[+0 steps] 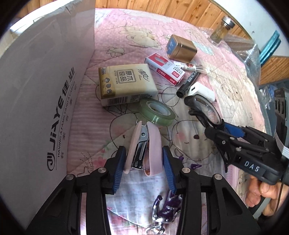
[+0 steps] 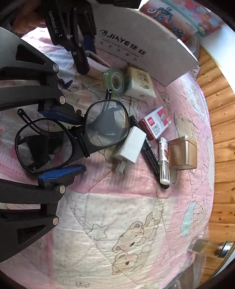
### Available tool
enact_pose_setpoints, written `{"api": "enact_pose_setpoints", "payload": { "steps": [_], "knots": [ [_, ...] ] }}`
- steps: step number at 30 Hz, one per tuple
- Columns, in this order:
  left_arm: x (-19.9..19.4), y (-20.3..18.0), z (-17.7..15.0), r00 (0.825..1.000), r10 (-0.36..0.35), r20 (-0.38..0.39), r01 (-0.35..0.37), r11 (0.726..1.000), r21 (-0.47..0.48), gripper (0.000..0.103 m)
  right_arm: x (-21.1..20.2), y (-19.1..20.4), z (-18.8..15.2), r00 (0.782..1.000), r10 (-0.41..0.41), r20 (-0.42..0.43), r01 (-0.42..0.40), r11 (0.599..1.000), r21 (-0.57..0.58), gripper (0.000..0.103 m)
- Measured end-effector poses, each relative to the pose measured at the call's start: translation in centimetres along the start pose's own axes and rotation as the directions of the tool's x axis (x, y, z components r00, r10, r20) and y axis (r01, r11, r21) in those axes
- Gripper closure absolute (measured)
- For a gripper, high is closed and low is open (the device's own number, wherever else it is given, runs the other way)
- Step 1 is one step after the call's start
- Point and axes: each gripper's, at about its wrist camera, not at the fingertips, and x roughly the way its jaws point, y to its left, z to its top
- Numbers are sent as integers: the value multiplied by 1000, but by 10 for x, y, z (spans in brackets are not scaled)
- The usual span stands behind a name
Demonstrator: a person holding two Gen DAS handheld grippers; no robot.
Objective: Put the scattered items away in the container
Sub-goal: 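Close the left tool on the pink stapler while the right tool grasps the black glasses, then carry the stapler in the left tool and glasses in the right tool over the white box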
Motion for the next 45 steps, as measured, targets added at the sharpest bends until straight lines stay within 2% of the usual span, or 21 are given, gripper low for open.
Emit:
{"api": "enact_pose_setpoints", "payload": {
  "steps": [2,6,11,16,35,45],
  "knots": [
    [-3,-3,-1,1000,-1,3,1,1000,-1,61,-8,-5,-3,1000,26,9,-26,999,31,56],
    [-12,-4,-6,1000,-10,11,10,1000,-7,61,-17,-24,10,998,65,16,-66,993,102,56],
    [-27,-7,-8,999,-22,38,23,1000,-7,62,-28,-27,5,993,112,34,-116,981,154,56],
    [-40,-11,-7,997,-32,70,32,999,-7,62,-33,-4,4,992,117,51,-123,982,142,56],
    [-82,-15,-14,994,6,106,-6,1000,0,62,-60,25,-4,990,111,91,-120,988,98,56],
    [-109,-11,-18,988,-8,152,9,1000,-6,62,-78,46,-5,987,113,115,-121,990,68,56]
  ]
}}
